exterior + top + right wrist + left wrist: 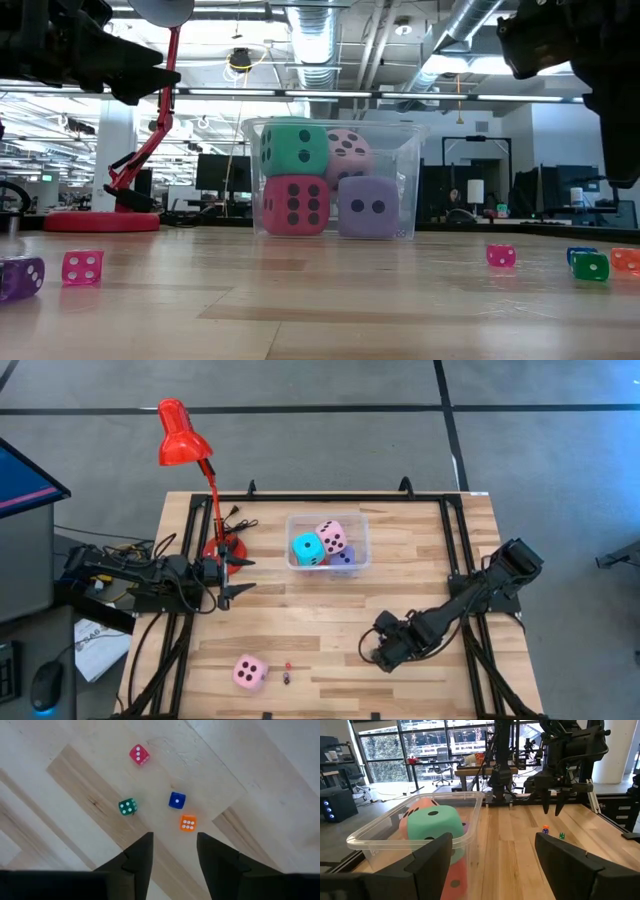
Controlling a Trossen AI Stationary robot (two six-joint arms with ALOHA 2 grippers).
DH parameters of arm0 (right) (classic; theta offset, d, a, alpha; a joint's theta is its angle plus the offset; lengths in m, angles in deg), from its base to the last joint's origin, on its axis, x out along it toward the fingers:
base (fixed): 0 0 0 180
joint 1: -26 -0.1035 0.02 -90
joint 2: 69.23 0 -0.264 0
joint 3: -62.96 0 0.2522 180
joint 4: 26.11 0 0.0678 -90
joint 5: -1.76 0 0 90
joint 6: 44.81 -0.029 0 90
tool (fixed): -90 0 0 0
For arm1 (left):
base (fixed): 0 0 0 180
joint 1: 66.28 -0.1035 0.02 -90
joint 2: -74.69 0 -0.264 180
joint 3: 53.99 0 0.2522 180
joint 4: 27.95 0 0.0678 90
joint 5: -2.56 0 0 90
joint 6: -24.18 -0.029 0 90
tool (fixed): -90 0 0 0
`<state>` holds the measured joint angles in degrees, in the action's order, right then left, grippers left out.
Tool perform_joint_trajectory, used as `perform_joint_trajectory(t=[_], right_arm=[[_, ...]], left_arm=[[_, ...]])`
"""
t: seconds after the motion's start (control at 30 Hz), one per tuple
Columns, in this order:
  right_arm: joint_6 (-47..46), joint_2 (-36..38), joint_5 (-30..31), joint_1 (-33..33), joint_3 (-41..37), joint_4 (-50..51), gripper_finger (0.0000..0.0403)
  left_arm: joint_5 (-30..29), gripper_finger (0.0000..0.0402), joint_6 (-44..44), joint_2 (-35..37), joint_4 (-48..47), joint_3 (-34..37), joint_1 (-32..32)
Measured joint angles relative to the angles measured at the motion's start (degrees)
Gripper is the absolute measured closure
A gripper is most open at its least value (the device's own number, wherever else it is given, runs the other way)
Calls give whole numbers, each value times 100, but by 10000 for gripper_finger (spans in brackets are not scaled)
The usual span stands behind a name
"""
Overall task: Pick & Place Dice
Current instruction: Put the small orange die into the transparent bin
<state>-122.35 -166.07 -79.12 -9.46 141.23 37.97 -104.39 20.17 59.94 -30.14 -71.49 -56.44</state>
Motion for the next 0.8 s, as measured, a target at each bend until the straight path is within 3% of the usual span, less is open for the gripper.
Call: perform_joint_trajectory(t=[0.37,0.8], right_arm=[[-440,-6,164,-20,-458,-77,259],[-351,-7,148,-15,-799,-881,258]], left_arm=[[2,128,0,0,-2,0,0],[4,128,0,0,-1,0,0]])
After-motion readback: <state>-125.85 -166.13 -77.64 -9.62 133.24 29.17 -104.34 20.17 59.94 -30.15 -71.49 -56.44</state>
